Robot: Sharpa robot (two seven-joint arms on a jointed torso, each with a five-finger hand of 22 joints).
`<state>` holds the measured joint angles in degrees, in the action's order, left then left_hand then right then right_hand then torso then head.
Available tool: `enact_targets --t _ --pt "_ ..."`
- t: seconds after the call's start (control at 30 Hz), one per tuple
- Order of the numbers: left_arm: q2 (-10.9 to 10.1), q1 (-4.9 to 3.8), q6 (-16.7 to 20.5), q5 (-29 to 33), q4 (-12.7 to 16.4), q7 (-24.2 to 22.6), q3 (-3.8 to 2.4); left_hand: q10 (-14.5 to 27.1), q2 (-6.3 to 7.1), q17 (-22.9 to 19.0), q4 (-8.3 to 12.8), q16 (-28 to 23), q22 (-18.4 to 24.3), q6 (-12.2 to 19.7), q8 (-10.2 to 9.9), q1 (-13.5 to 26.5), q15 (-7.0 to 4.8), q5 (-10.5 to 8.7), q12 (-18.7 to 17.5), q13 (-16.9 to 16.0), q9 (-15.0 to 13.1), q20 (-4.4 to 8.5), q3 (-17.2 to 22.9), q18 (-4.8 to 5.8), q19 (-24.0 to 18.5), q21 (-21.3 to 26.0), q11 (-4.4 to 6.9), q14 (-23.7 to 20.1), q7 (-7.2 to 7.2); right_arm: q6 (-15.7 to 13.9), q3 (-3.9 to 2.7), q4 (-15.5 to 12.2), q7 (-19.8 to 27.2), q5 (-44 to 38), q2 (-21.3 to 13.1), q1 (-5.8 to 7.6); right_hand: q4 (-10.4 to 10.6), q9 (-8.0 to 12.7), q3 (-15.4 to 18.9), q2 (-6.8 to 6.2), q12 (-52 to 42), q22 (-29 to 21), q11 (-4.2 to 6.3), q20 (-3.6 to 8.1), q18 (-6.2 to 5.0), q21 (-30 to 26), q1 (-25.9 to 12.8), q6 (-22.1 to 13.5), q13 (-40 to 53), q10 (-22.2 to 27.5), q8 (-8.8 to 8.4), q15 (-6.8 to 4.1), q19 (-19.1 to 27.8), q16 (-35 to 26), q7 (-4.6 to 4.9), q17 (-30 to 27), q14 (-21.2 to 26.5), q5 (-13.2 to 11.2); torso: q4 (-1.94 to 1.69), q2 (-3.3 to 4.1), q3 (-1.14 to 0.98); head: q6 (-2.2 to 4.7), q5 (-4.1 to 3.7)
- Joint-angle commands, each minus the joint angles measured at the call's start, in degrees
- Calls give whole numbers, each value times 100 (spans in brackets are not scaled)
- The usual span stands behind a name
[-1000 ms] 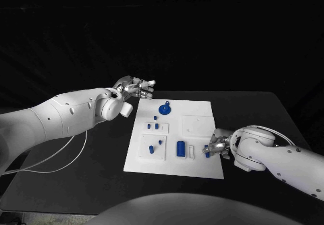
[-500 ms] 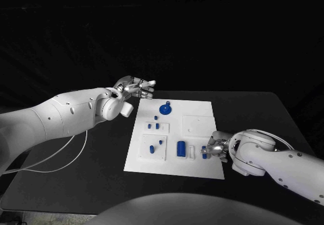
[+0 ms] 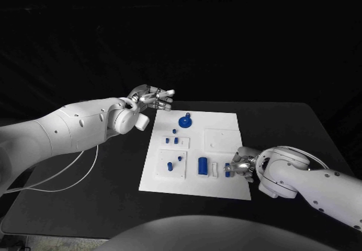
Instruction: Assemble the parts on the task board
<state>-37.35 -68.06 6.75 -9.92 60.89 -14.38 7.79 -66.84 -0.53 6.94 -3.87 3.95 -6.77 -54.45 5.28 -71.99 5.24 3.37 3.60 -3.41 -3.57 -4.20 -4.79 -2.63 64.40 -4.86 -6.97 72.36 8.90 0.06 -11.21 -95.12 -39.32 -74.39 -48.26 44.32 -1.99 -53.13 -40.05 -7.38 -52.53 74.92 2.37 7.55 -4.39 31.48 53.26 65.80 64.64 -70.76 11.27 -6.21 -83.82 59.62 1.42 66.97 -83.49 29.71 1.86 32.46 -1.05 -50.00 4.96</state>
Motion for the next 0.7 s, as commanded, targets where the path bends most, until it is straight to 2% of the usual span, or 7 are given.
enact_targets --t 0.03,0.1,0.4,0.53,0.7 --pt "7 9 -83 -17 15 -23 -4 36 20 0 -22 -23 5 47 28 52 -2 -34 20 -9 -8 -3 -3 5 -25 -32 10 -52 10 106 32 -20 -92 251 44 -85 -1116 11 -1125 78 17 316 50 -3 -49 2 130 -104 -3 -48 -756 -10 -252 -18 111 -7 10 29 -3 3 -3 0 12" --pt "5 9 -82 -17 14 -21 -4 36 20 0 -22 -23 5 47 28 52 -2 -34 20 -9 -8 -3 -3 5 -25 -32 10 -52 10 73 0 -43 -83 311 44 -85 -1115 12 -1127 79 19 315 50 -2 -49 1 135 -103 -5 -49 -756 -11 -252 -19 110 -7 9 36 -4 4 -3 0 16" --pt "14 9 -92 -18 9 -14 -3 36 20 0 -22 -23 5 47 28 52 -2 -34 20 -9 -8 -3 -3 5 -25 -32 10 -52 10 -48 -243 -185 -54 469 37 -51 -1098 19 -1104 57 15 317 53 1 -49 16 151 -86 -9 -59 -756 -14 -253 -24 106 -7 8 136 -3 -2 5 0 11" --pt "15 9 -93 -20 9 -10 -3 36 20 0 -22 -23 5 47 28 52 -2 -34 20 -9 -8 -3 -3 5 -25 -32 10 -52 10 -6 -277 -171 -65 513 52 -35 -1098 21 -1098 54 14 319 54 1 -47 25 156 -83 -10 -61 -757 -15 -254 -22 104 -5 7 147 -6 1 1 0 8" --pt "18 9 -92 -21 6 -7 -3 36 20 0 -22 -23 5 47 28 52 -2 -34 20 -9 -8 -3 -3 5 -25 -32 10 -52 10 194 -293 -78 -132 551 78 -16 -1087 38 -1058 66 69 314 49 -4 -44 3 172 -95 -49 -28 -759 -9 -240 -32 109 -8 10 105 -9 -3 7 0 4"
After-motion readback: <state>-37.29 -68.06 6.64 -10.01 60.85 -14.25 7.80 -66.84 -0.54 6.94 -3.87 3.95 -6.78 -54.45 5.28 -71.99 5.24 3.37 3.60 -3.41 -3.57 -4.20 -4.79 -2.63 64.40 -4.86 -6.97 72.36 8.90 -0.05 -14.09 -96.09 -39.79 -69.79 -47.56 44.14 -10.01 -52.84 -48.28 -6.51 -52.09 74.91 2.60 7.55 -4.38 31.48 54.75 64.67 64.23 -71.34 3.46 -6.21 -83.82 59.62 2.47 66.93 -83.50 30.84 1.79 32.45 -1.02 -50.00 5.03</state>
